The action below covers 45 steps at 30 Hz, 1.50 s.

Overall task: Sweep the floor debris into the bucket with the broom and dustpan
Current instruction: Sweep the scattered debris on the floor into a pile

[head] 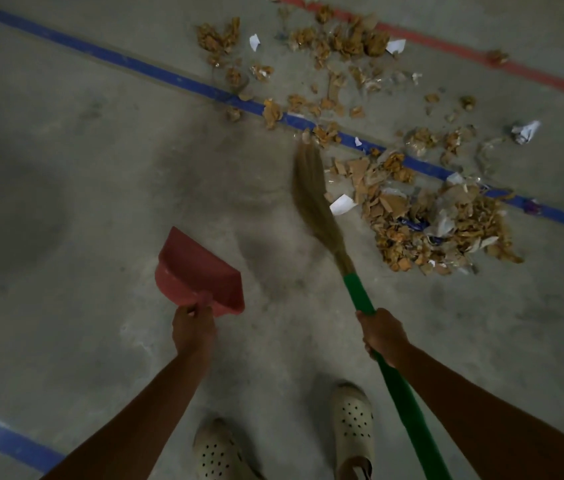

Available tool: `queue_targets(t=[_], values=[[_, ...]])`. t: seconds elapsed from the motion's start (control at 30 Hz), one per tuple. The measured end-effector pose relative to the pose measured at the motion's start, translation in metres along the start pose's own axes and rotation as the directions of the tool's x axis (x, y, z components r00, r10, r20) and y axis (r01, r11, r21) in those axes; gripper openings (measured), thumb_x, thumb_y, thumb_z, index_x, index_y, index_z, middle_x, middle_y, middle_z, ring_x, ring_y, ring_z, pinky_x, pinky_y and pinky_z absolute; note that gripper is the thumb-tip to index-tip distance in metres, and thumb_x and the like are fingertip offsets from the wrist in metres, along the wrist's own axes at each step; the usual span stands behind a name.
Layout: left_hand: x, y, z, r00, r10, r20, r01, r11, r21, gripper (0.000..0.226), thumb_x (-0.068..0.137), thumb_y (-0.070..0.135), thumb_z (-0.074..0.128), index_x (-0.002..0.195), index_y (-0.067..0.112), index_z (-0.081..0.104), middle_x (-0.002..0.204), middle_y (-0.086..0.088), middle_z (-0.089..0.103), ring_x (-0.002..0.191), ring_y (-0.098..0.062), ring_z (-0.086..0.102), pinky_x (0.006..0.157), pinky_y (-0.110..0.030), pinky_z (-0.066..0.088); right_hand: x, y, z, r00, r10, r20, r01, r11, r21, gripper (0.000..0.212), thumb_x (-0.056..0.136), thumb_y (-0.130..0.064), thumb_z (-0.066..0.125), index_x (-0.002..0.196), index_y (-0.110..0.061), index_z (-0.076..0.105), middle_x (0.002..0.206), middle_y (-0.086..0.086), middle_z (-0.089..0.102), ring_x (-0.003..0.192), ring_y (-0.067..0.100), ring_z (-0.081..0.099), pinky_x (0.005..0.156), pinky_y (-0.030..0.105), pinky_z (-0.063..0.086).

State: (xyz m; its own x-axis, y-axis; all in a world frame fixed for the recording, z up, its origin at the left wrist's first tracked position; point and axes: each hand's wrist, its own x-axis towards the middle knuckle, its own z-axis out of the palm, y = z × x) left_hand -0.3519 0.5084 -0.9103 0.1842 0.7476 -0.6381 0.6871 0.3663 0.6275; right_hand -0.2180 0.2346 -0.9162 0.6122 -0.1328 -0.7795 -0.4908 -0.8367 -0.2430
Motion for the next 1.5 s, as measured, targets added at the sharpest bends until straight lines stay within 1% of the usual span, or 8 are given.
queue_targets(t=[0.23, 0.37, 0.53, 0.67, 0.8, 1.0, 1.23, 1.5], values=[[-0.007, 0.023, 0.014, 0.999, 0.047, 0.012, -0.047, 0.999, -0.028, 0.040, 0.097, 0.040, 0.060, 0.115, 0.005, 0.062, 0.105, -0.019, 0.069, 0.099, -0.044, 0.066, 0.087, -0.054, 0.056, -0.043, -0.014, 0.007, 0.946, -0.324, -0.026, 0.310, 0.924, -0.224, 0.034, 0.099, -0.047, 0.051, 0.111, -0.015, 0.051, 0.076, -0.005, 0.060, 0.055, 0.007, 0.058, 0.047, 0.017, 0.044], [-0.001, 0.034, 0.014, 0.997, 0.080, 0.007, -0.080, 0.996, 0.024, 0.037, 0.099, 0.039, 0.056, 0.116, 0.006, 0.061, 0.103, -0.019, 0.069, 0.094, -0.041, 0.067, 0.086, -0.054, 0.056, -0.055, -0.039, 0.037, 0.907, -0.404, 0.121, 0.421, 0.852, -0.310, 0.034, 0.098, -0.048, 0.051, 0.114, -0.018, 0.049, 0.088, -0.001, 0.065, 0.069, 0.012, 0.065, 0.062, 0.025, 0.057], [0.014, 0.039, 0.003, 0.999, 0.042, 0.009, -0.042, 0.999, 0.018, 0.035, 0.097, 0.035, 0.058, 0.118, 0.007, 0.060, 0.109, -0.020, 0.067, 0.102, -0.044, 0.065, 0.088, -0.053, 0.054, -0.044, -0.065, 0.056, 0.944, -0.242, 0.223, 0.313, 0.873, -0.373, 0.039, 0.100, -0.044, 0.049, 0.120, -0.011, 0.052, 0.105, 0.006, 0.066, 0.083, 0.019, 0.067, 0.072, 0.031, 0.059], [0.028, 0.045, -0.015, 0.998, 0.047, 0.040, -0.047, 0.999, -0.003, 0.039, 0.097, 0.036, 0.060, 0.117, 0.003, 0.061, 0.109, -0.024, 0.067, 0.102, -0.048, 0.064, 0.086, -0.055, 0.054, -0.037, -0.063, 0.047, 0.993, -0.062, 0.100, 0.080, 0.980, -0.184, 0.037, 0.102, -0.039, 0.049, 0.117, -0.005, 0.053, 0.095, 0.008, 0.069, 0.062, 0.015, 0.060, 0.061, 0.027, 0.056], [0.044, 0.059, -0.034, 0.996, 0.044, 0.074, -0.041, 0.998, -0.044, 0.036, 0.096, 0.034, 0.062, 0.109, 0.000, 0.061, 0.089, -0.020, 0.065, 0.064, -0.031, 0.057, 0.060, -0.036, 0.049, -0.039, -0.073, 0.021, 1.000, -0.006, -0.023, 0.006, 1.000, -0.003, 0.034, 0.101, -0.038, 0.052, 0.106, -0.004, 0.055, 0.075, 0.007, 0.063, 0.053, 0.015, 0.057, 0.057, 0.030, 0.056], [0.065, 0.107, -0.066, 0.995, 0.039, 0.097, -0.029, 0.995, -0.100, 0.017, 0.096, 0.020, 0.062, 0.103, 0.004, 0.060, 0.078, -0.015, 0.058, 0.053, -0.020, 0.047, 0.051, -0.027, 0.041, -0.079, -0.115, 0.005, 0.989, -0.121, -0.089, 0.130, 0.986, 0.101, 0.037, 0.099, -0.048, 0.050, 0.096, -0.012, 0.054, 0.070, 0.006, 0.060, 0.048, 0.015, 0.053, 0.049, 0.028, 0.050], [0.103, 0.158, -0.098, 0.995, 0.092, 0.036, -0.088, 0.991, -0.099, 0.026, 0.098, 0.028, 0.060, 0.110, 0.005, 0.060, 0.078, -0.009, 0.061, 0.055, -0.019, 0.052, 0.050, -0.028, 0.044, -0.108, -0.208, 0.047, 0.948, -0.318, 0.020, 0.318, 0.940, -0.123, 0.039, 0.097, -0.055, 0.049, 0.099, -0.017, 0.055, 0.083, 0.006, 0.067, 0.069, 0.022, 0.068, 0.067, 0.038, 0.061], [0.175, 0.205, -0.098, 0.998, 0.061, 0.005, -0.061, 0.998, -0.032, 0.032, 0.096, 0.033, 0.061, 0.111, 0.005, 0.062, 0.077, -0.011, 0.060, 0.055, -0.021, 0.051, 0.051, -0.029, 0.043, -0.076, -0.294, 0.109, 0.895, -0.404, 0.187, 0.439, 0.871, -0.220, 0.032, 0.096, -0.056, 0.047, 0.097, -0.024, 0.048, 0.077, -0.007, 0.058, 0.060, 0.006, 0.057, 0.057, 0.022, 0.054]])
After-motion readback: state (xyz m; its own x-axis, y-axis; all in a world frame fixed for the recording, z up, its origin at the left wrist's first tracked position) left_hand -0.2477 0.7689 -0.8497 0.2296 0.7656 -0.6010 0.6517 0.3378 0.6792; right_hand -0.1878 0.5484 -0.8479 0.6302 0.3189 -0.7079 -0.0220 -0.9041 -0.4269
